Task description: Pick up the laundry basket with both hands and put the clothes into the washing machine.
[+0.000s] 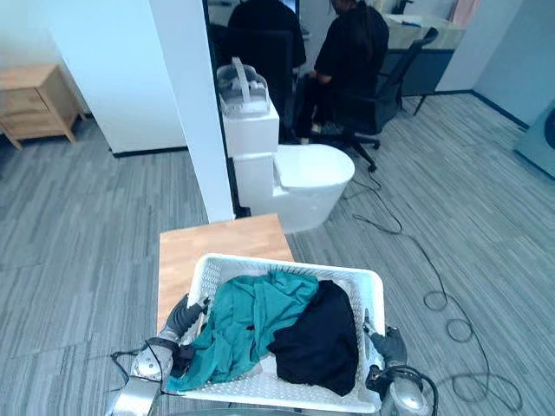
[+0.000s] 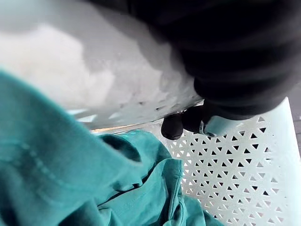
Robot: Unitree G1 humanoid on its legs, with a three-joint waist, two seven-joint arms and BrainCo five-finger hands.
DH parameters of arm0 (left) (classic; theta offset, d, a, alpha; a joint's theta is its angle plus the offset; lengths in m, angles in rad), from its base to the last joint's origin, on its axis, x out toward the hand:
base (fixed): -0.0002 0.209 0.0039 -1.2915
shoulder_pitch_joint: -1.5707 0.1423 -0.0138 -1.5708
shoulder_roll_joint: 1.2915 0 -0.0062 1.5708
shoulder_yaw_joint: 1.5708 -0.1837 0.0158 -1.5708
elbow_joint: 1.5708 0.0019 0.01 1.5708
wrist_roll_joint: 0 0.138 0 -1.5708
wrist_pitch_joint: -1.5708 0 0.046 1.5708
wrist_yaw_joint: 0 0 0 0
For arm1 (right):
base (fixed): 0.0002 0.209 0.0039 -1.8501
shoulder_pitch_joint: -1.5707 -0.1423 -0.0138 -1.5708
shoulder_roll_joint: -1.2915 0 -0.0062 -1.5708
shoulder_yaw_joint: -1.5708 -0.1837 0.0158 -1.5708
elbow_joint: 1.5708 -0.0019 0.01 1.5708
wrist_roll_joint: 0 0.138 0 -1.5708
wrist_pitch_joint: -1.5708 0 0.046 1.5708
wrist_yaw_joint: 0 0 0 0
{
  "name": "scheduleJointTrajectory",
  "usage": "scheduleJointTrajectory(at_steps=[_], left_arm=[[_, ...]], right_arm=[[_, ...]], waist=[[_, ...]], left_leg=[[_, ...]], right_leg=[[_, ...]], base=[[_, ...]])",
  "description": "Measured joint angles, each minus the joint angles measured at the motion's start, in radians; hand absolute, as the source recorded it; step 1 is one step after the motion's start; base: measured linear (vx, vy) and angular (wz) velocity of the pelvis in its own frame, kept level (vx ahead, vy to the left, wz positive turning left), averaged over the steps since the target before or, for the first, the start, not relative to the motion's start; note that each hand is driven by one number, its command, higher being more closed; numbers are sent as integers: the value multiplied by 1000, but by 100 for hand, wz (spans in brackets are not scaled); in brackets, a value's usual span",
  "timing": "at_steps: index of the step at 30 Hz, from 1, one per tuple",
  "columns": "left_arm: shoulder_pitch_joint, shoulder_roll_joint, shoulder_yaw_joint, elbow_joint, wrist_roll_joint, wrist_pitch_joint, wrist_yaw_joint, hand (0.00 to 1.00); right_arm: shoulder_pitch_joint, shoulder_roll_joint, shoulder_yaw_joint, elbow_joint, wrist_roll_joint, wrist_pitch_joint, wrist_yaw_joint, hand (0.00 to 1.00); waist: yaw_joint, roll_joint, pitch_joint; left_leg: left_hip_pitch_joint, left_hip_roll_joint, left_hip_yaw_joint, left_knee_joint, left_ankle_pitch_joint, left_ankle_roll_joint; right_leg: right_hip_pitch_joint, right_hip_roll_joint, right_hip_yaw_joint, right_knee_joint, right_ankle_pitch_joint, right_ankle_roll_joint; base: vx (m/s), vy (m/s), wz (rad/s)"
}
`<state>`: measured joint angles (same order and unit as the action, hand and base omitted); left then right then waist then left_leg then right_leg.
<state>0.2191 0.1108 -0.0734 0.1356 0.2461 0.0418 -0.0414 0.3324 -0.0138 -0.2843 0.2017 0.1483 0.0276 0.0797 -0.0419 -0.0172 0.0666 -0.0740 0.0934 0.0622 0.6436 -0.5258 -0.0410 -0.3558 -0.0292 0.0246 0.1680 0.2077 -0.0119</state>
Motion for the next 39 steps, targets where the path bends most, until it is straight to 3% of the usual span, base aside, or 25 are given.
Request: scheduleJointTrajectory(at_steps=[1,2,4,5,7,9,12,15,16,18,21,22,23,24,25,26,27,28,30,32,33,35,36,37,39], left_arm=[[1,6,0,-10,-1,0,0,100],[2,6,2,-36,-8,0,1,100],[-2,9,35,-60,-44,-5,1,100],[-3,8,58,-62,-69,-10,2,100],[-4,9,72,-62,-98,-11,4,100],[-3,9,79,-63,-142,-19,4,100],[2,9,91,-63,-180,-21,10,100],[9,10,127,-54,-201,-29,26,100],[7,12,135,-45,-208,-31,31,100],[-1,14,134,-10,-217,-32,32,100],[0,9,117,76,-217,-30,30,100],[10,4,112,76,-223,-28,24,100],[32,-7,115,72,-225,-29,22,100],[44,-7,118,67,-230,-30,22,100],[63,-16,124,57,-237,-33,22,100],[76,-34,121,52,-243,-43,22,100],[74,-46,116,45,-243,-45,20,100],[75,-65,112,33,-243,-49,20,100],[75,-69,116,32,-261,-55,22,100],[76,-74,117,31,-271,-55,22,100],[78,-65,119,31,-272,-55,23,100],[71,-59,122,19,-272,-53,30,100],[84,-70,127,-7,-272,-54,46,100],[89,-70,128,-17,-273,-61,50,100],[111,-61,118,-40,-275,-68,67,100]], right_arm=[[18,0,1,-29,0,0,-2,100],[30,7,6,-84,2,1,-14,100],[-4,3,22,-99,3,-1,-12,100],[-32,4,37,-101,2,-1,-13,100],[-45,3,50,-101,2,-5,-14,100],[-56,-1,52,-99,2,-17,-15,100],[-98,-15,71,-56,2,-30,-14,100],[-198,-37,100,56,-1,-44,-14,100],[-216,-34,104,82,-2,-44,-14,100],[-217,-36,107,102,-2,-44,-12,100],[-177,-41,107,154,-3,-39,-12,100],[-150,-36,106,147,-2,-39,-14,100],[-132,-34,106,135,-4,-39,-15,100],[-119,-33,109,121,-5,-38,-13,100],[-96,-33,128,81,-6,-38,-15,100],[-100,-49,126,73,-10,-37,-15,100],[-104,-59,121,71,-11,-38,-15,100],[-122,-81,115,69,-11,-41,-14,100],[-156,-109,124,71,-11,-39,-13,100],[-159,-111,130,71,-11,-37,-14,100],[-167,-108,135,91,-14,-35,-15,100],[-181,-103,136,101,-15,-40,-20,100],[-218,-107,138,112,-23,-37,-18,100],[-232,-95,136,114,-25,-35,-16,100],[-210,-85,129,106,-34,-48,-12,100]], waist=[[2,-7,0],[4,-23,6],[6,-2,18],[11,1,16],[25,3,18],[27,0,16],[29,-31,-7],[30,-43,-55],[27,-50,-65],[22,-51,-65],[6,-1,-64],[4,13,-55],[11,45,-26],[19,43,-26],[37,35,-24],[54,38,-25],[57,38,-25],[57,33,-25],[72,41,-12],[92,42,-9],[109,19,-4],[99,-11,-21],[102,-4,-5],[120,-3,6],[127,-39,2]], left_leg=[[-14,-12,18,10,-3,7],[-29,-24,81,6,16,47],[-25,18,228,-51,69,103],[-14,49,323,-91,101,109],[22,73,447,-169,149,112],[64,90,603,-256,194,117],[68,110,785,-274,199,99],[2,141,906,-276,219,58],[-20,147,908,-275,230,48],[-31,171,933,-247,247,37],[-29,353,856,-36,230,12],[-12,423,828,39,236,22],[-1,505,732,148,271,88],[-19,532,651,213,301,138],[-85,530,450,336,396,188],[-149,475,257,412,404,112],[-185,415,198,421,364,57],[-260,291,129,384,304,26],[-340,179,138,242,275,47],[-389,125,144,3,305,6],[-382,75,147,-140,457,12],[-391,35,155,-88,427,73],[-450,66,162,70,388,117],[-482,72,175,156,373,115],[-353,4,187,21,249,108]], right_leg=[[2,-3,10,-29,17,-30],[3,-10,-4,-106,-64,-85],[-30,-26,-127,-104,-181,-63],[-58,-28,-226,-2,-161,-57],[-63,-44,-317,192,-173,-57],[3,-121,-384,460,-301,-32],[131,-235,-389,525,-386,-9],[187,-310,-462,382,-394,8],[211,-311,-493,293,-359,21],[270,-262,-474,96,-305,113],[321,-139,-413,39,-316,122],[338,-104,-389,77,-327,104],[316,-57,-334,177,-383,88],[331,-21,-287,145,-386,80],[387,11,-259,109,-436,51],[400,23,-213,113,-469,17],[396,19,-206,117,-480,15],[385,2,-188,112,-490,9],[401,-8,-155,66,-488,5],[442,-18,-143,12,-490,13],[496,-51,-130,-31,-511,47],[514,-97,-123,-46,-488,93],[514,-93,-62,-14,-478,109],[516,-91,-33,24,-479,111],[398,-140,-13,423,-496,183]], base=[[-475,226,-98],[-393,197,-106],[-492,129,-203],[-483,57,-239],[-423,52,-221],[-337,13,-225],[-179,-86,-217],[-152,-176,-205],[-211,-283,-203],[-68,-276,-135],[102,-277,-94],[75,-200,-106],[-31,-153,-101],[-157,-245,-137],[-24,-235,-134],[71,-174,-119],[191,-39,-73],[202,2,-46],[269,9,-52],[458,109,-39],[573,170,-14],[535,154,7],[586,246,-9],[639,350,-39],[525,289,3]])
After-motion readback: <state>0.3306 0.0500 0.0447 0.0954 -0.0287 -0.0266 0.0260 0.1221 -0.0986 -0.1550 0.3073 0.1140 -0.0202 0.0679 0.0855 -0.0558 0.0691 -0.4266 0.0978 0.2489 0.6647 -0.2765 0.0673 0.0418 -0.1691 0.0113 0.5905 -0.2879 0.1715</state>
